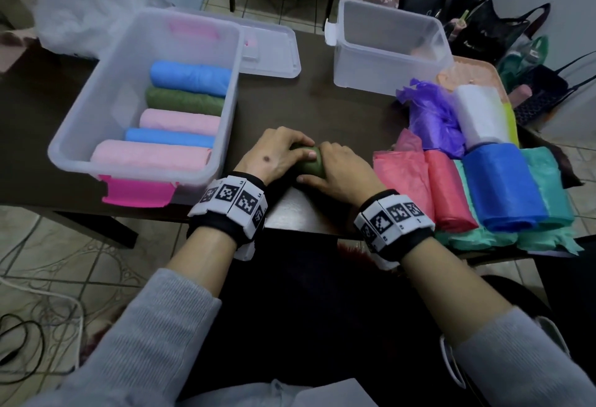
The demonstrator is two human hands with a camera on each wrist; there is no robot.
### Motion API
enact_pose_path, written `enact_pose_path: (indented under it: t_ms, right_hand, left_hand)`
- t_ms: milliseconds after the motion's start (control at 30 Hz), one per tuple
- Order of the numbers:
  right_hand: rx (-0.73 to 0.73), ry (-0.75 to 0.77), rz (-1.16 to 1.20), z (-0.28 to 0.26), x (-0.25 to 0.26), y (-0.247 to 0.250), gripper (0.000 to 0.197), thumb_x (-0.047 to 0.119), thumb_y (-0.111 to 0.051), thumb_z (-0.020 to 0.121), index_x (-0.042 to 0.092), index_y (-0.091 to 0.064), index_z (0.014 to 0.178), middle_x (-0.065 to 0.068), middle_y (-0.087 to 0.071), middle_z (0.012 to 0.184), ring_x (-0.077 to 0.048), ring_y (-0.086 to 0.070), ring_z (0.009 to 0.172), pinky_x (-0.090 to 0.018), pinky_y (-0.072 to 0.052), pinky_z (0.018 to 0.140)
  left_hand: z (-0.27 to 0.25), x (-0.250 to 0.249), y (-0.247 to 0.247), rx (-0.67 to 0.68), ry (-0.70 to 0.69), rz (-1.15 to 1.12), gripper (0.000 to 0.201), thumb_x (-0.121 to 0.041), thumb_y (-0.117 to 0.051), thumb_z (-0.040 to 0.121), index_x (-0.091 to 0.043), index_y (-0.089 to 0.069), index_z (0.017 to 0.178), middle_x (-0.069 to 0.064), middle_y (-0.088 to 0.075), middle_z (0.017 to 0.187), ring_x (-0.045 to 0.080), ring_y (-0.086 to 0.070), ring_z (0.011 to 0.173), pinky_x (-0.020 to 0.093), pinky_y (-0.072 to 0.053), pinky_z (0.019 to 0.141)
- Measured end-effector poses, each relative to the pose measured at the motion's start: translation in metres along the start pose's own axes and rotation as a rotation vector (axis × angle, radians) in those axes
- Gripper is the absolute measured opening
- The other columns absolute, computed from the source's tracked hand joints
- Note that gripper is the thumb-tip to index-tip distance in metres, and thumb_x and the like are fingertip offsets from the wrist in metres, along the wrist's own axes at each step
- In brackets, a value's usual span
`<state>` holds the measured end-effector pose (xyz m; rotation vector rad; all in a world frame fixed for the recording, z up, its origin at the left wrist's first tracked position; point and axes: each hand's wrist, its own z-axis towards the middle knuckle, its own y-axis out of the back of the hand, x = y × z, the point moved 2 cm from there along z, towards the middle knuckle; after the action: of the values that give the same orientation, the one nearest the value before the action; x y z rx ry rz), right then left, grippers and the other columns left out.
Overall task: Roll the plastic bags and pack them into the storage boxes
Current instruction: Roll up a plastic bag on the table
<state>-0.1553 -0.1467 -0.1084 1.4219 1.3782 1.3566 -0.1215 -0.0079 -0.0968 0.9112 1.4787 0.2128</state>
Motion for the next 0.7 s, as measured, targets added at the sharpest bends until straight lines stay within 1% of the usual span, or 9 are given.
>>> enact_pose_path:
  t_ms: [67, 133, 233, 300, 400, 500, 567, 633, 700]
  right_hand:
    - [-0.001, -0.022, 0.04, -0.001, 0.0, -0.001, 0.062, 0.058, -0.054, 0.084, 0.007, -0.045, 0.117, -0.012, -0.053, 0.119, -0.029, -0.05, 0.11, -0.038, -0.041, 0.084]
    - [0.01, -0.063, 0.173, 0.002, -0.002, 0.002, 0.055, 0.054, -0.057, 0.084, 0.007, -0.047, 0.112, -0.01, -0.055, 0.114, -0.028, -0.053, 0.107, -0.035, -0.039, 0.078]
    - [-0.055, -0.049, 0.357, 0.01, 0.005, 0.02, 0.039, 0.039, -0.058, 0.086, 0.007, -0.046, 0.105, -0.009, -0.055, 0.104, -0.031, -0.056, 0.102, -0.036, -0.04, 0.076]
    - [-0.115, -0.01, 0.434, 0.014, 0.019, 0.04, 0.031, 0.034, -0.057, 0.088, 0.01, -0.044, 0.104, -0.01, -0.056, 0.106, -0.028, -0.055, 0.097, -0.032, -0.038, 0.072]
    - [-0.199, 0.047, 0.562, 0.023, 0.051, 0.074, 0.038, 0.043, -0.058, 0.087, 0.012, -0.044, 0.106, 0.0, -0.054, 0.1, -0.015, -0.052, 0.084, -0.027, -0.039, 0.064]
    - [-0.284, 0.136, 0.627, 0.038, 0.091, 0.093, 0.044, 0.049, -0.06, 0.085, 0.013, -0.046, 0.106, 0.001, -0.056, 0.098, -0.015, -0.053, 0.085, -0.028, -0.042, 0.067]
    - [-0.33, 0.214, 0.62, 0.048, 0.12, 0.099, 0.046, 0.049, -0.061, 0.085, 0.011, -0.048, 0.107, 0.001, -0.055, 0.096, -0.015, -0.052, 0.086, -0.026, -0.036, 0.067]
    - [-0.34, 0.294, 0.567, 0.056, 0.15, 0.101, 0.043, 0.05, -0.061, 0.084, 0.013, -0.047, 0.101, 0.001, -0.053, 0.093, -0.014, -0.049, 0.084, -0.027, -0.032, 0.065]
    - [-0.288, 0.363, 0.475, 0.063, 0.176, 0.098, 0.046, 0.051, -0.061, 0.084, 0.011, -0.046, 0.102, 0.0, -0.051, 0.094, -0.016, -0.047, 0.085, -0.029, -0.032, 0.067]
  left_hand:
    - [-0.002, -0.006, -0.002, 0.01, -0.001, 0.047, 0.038, -0.029, -0.06, 0.09, -0.017, -0.06, 0.125, 0.005, -0.06, 0.127, 0.017, -0.051, 0.122, 0.015, -0.032, 0.094]
    - [-0.006, -0.017, -0.002, -0.025, -0.014, 0.079, 0.044, -0.026, -0.055, 0.093, -0.012, -0.049, 0.135, 0.008, -0.05, 0.138, 0.019, -0.042, 0.13, 0.019, -0.026, 0.102]
    - [-0.015, -0.04, 0.011, -0.177, -0.092, 0.077, 0.05, -0.025, -0.051, 0.095, -0.008, -0.038, 0.141, 0.009, -0.038, 0.147, 0.019, -0.031, 0.138, 0.023, -0.018, 0.111]
    - [-0.026, -0.053, 0.032, -0.303, -0.123, 0.032, 0.05, -0.025, -0.049, 0.096, -0.008, -0.037, 0.141, 0.008, -0.038, 0.147, 0.018, -0.031, 0.137, 0.021, -0.018, 0.11]
    - [-0.048, -0.062, 0.076, -0.481, -0.103, -0.036, 0.046, -0.025, -0.046, 0.097, -0.011, -0.038, 0.141, 0.005, -0.042, 0.143, 0.015, -0.037, 0.133, 0.014, -0.02, 0.101]
    - [-0.074, -0.041, 0.119, -0.671, 0.008, -0.022, 0.042, -0.026, -0.044, 0.098, -0.015, -0.042, 0.138, 0.001, -0.047, 0.141, 0.014, -0.04, 0.13, 0.016, -0.024, 0.1]
    - [-0.091, -0.015, 0.142, -0.762, 0.121, 0.018, 0.04, -0.026, -0.043, 0.098, -0.015, -0.045, 0.137, 0.004, -0.049, 0.139, 0.017, -0.043, 0.129, 0.022, -0.028, 0.103]
    - [-0.106, 0.013, 0.158, -0.794, 0.261, 0.066, 0.039, -0.026, -0.042, 0.097, -0.013, -0.05, 0.133, 0.009, -0.053, 0.136, 0.023, -0.045, 0.127, 0.027, -0.032, 0.1]
    - [-0.12, 0.038, 0.164, -0.793, 0.401, 0.107, 0.037, -0.026, -0.04, 0.097, -0.01, -0.053, 0.129, 0.015, -0.055, 0.13, 0.03, -0.046, 0.123, 0.032, -0.034, 0.095]
